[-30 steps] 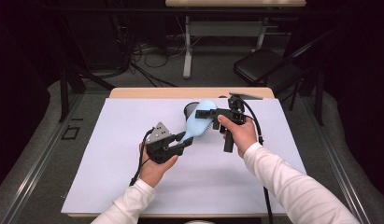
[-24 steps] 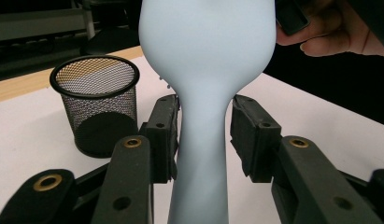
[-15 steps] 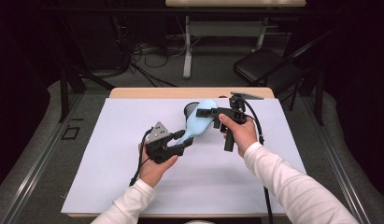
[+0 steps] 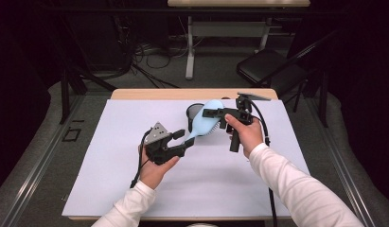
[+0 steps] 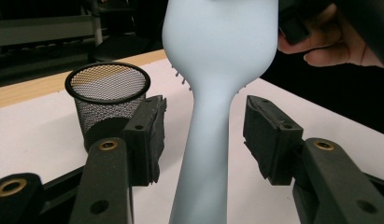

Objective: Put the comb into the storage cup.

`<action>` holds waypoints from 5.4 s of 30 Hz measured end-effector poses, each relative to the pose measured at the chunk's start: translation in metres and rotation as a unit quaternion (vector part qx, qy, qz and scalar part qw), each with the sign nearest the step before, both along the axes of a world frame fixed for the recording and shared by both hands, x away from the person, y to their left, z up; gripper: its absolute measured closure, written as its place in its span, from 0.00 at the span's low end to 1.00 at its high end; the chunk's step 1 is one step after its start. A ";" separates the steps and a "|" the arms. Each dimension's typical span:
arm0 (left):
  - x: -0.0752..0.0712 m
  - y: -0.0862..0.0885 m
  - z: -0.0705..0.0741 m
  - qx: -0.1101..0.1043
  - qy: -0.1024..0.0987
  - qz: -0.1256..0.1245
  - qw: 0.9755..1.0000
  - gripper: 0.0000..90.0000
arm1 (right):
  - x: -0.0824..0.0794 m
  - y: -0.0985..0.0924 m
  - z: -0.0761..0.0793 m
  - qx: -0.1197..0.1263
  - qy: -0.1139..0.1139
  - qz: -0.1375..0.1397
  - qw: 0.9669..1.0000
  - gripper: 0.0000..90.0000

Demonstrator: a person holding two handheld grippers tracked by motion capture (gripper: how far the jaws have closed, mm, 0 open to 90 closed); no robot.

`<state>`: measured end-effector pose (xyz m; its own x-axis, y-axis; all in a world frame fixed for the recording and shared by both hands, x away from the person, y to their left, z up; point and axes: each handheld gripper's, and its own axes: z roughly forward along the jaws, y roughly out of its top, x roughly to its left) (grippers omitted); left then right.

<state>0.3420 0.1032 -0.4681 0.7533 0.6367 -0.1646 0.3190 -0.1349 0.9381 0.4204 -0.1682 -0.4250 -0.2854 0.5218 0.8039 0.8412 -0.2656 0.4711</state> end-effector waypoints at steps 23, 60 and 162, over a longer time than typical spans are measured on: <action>0.011 0.013 -0.001 0.013 0.010 0.043 0.999 0.48 | 0.000 -0.006 -0.001 -0.009 -0.006 -0.004 1.000 0.53; 0.036 0.028 -0.017 0.030 0.063 0.078 0.994 0.17 | -0.001 -0.015 0.004 -0.014 -0.015 -0.016 1.000 0.53; 0.048 0.062 -0.013 0.017 0.096 0.108 0.989 0.01 | 0.060 -0.018 0.091 -0.171 -0.135 -0.123 0.968 0.53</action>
<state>0.3904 0.1647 -0.4807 0.5568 0.7868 -0.2663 0.5152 -0.0758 0.8537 0.4801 -0.1859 -0.3341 -0.2938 0.8232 0.4857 0.6059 -0.2326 0.7608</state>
